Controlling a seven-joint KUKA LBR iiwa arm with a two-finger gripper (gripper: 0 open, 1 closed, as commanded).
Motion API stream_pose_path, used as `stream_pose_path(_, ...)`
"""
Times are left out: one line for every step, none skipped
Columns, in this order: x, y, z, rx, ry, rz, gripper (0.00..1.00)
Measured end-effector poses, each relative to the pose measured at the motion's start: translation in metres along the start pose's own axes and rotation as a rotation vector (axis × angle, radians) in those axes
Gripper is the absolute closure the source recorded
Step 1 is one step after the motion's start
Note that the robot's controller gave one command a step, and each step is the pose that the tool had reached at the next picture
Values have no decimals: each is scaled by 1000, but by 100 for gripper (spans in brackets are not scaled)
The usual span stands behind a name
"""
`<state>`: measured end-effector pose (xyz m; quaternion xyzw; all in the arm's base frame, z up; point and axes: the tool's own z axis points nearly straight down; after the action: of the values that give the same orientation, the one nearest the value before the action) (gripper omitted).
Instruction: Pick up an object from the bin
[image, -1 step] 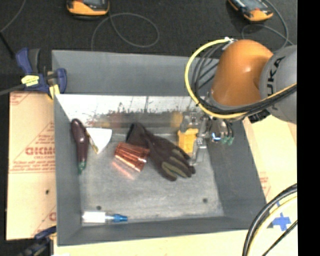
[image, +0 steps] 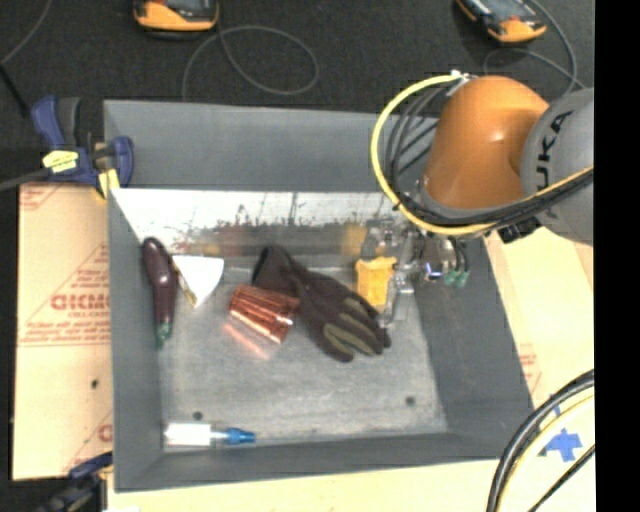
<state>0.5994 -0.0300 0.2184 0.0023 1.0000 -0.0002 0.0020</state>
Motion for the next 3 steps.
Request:
stream_pose_path(-5, 12, 34, 0, -10, 36, 0)
stream_pose_path(-1, 32, 84, 0, -5, 20, 0)
stream_pose_path(0, 37, 103, -1, -2, 5, 0)
